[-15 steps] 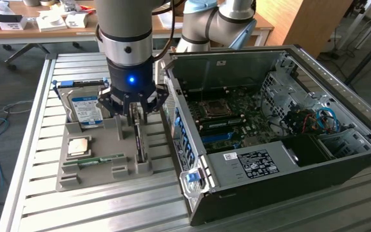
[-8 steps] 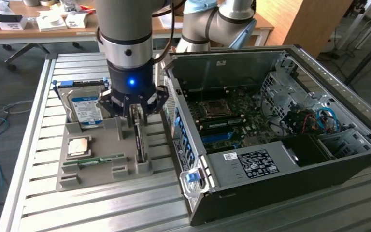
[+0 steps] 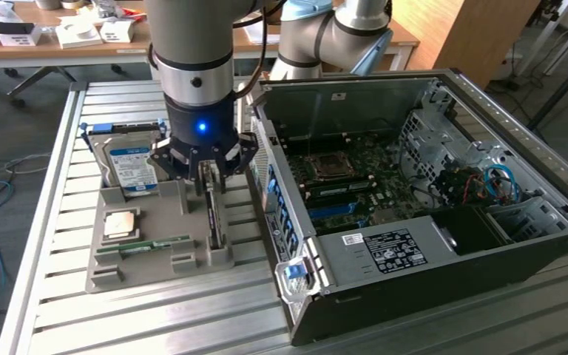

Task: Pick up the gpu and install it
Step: 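Pick up the gpu and move the gpu toward the slot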

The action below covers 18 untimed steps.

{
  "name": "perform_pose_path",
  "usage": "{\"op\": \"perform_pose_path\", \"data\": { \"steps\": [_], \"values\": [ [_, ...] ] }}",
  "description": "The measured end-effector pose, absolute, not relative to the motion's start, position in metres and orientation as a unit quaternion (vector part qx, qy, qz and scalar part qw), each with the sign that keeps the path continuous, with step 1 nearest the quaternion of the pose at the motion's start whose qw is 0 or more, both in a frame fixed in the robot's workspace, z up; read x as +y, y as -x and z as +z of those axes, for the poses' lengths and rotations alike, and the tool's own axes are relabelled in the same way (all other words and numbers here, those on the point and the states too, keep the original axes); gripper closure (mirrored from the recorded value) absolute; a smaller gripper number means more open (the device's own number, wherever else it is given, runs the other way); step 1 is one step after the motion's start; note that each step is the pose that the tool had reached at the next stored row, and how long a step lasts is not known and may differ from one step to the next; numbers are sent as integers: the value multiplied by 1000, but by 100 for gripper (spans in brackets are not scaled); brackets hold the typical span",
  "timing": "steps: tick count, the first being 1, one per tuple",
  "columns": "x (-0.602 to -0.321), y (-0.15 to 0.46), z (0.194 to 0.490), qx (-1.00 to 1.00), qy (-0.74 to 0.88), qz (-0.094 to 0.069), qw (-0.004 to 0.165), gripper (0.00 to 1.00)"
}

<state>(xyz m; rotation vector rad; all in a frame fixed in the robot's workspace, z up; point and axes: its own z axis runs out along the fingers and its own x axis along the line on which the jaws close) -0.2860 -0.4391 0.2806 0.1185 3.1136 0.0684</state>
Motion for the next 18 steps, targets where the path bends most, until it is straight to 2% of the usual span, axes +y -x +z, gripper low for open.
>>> {"op": "perform_pose_path", "data": {
  "steps": [3,4,18],
  "values": [
    [-439,286,281,999,-38,22,12,58],
    [-439,286,281,999,-38,22,12,51],
    [-439,286,264,999,-38,22,12,51]
  ]
}}
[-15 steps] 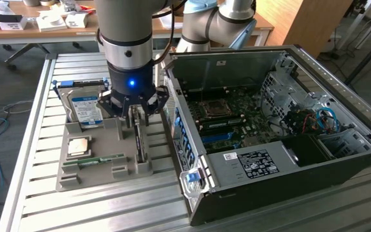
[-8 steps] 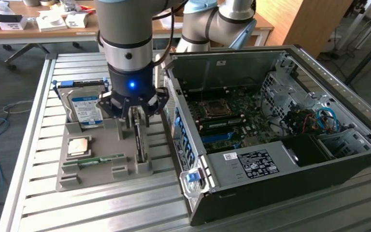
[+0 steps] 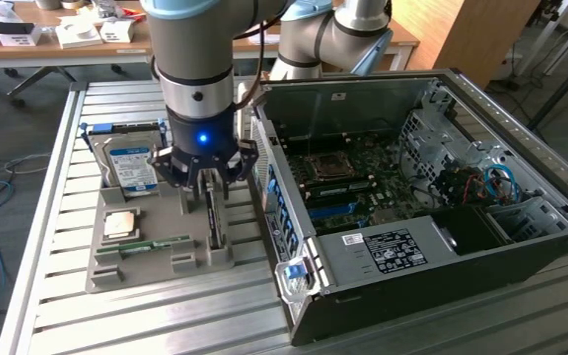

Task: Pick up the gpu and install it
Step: 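Pick up the gpu and move the gpu toward the slot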

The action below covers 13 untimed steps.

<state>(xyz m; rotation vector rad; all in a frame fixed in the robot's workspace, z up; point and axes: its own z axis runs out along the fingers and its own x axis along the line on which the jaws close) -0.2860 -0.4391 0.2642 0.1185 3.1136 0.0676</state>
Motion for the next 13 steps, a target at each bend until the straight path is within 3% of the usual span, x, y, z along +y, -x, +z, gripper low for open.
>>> {"op": "perform_pose_path", "data": {
  "steps": [13],
  "values": [
    [-439,286,250,999,-38,20,12,51]
  ]
}}
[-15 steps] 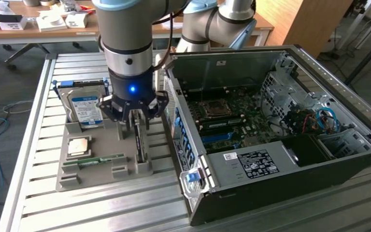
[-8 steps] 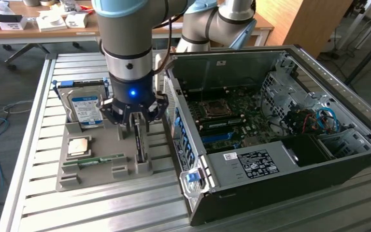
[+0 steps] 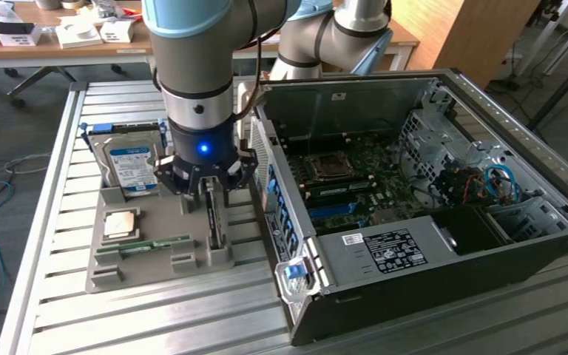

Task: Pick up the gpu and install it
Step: 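Pick up the gpu and move the gpu toward the slot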

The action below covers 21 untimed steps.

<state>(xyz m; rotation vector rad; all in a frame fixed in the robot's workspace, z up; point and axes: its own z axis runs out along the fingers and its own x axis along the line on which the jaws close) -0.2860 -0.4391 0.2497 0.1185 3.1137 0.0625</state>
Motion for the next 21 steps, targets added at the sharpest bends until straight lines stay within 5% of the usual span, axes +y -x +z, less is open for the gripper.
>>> {"op": "perform_pose_path", "data": {
  "steps": [21],
  "values": [
    [-439,286,237,999,-38,20,13,51]
  ]
}}
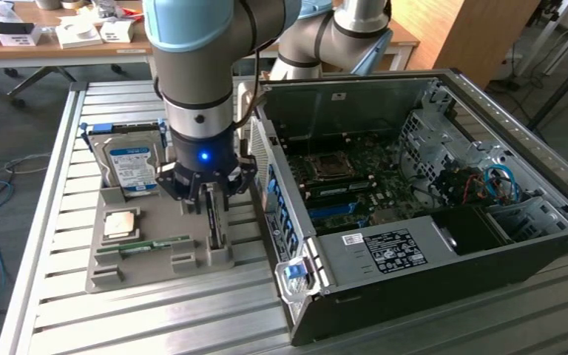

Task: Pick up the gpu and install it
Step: 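Pick up the gpu and move the gpu toward the slot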

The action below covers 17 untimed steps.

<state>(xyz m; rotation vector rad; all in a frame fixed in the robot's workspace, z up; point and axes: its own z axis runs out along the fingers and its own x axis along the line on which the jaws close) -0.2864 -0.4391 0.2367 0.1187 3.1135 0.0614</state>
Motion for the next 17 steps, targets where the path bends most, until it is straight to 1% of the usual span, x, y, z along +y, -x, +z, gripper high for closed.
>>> {"op": "perform_pose_path", "data": {
  "steps": [17],
  "values": [
    [-439,287,233,999,-38,20,13,51]
  ]
}}
